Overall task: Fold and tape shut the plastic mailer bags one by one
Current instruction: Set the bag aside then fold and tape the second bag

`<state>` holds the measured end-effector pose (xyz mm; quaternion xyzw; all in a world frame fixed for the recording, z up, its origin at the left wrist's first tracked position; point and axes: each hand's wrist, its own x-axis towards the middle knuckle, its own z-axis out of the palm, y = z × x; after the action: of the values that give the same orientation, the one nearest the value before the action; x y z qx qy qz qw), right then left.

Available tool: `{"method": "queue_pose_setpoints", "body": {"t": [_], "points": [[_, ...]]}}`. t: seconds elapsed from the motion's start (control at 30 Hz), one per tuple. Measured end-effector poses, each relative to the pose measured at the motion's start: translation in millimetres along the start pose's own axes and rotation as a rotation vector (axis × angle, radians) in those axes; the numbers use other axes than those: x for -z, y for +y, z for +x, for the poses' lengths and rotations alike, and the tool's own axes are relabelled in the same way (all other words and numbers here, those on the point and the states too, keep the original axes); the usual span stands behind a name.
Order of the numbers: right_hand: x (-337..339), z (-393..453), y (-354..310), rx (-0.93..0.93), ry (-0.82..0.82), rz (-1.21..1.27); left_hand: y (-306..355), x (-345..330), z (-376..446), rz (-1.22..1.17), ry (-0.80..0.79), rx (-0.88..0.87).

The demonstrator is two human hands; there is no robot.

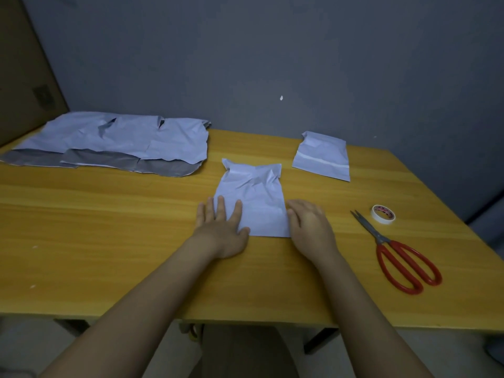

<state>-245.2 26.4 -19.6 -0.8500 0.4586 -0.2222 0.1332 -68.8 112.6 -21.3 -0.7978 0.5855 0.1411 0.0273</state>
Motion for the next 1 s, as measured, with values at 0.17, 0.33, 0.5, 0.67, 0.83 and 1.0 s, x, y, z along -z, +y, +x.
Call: {"method": "queue_pose_setpoints", "body": {"t": [0.17,0.33,0.5,0.67,0.83,1.0], "points": [[1,32,7,-0.038,-0.176,0.008,15,5,4,0.019,0.179,-0.203],[5,46,6,-0.007,-0.249,-0.023,23,-4,22,-0.021,0.194,-0.300],[8,57,9,-0.054,-0.384,-0.008,21,-12,28,-0.026,0.164,-0.284],[16,68,9,-0.045,-0.436,0.040,21,-14,29,-0.026,0.204,-0.281],[16,63,13,-0.040,-0.380,0.307,20,-19,30,-0.029,0.235,-0.288],[9,58,17,-0.029,-0.342,0.430,22,-19,30,-0.043,0.236,-0.278]]}}
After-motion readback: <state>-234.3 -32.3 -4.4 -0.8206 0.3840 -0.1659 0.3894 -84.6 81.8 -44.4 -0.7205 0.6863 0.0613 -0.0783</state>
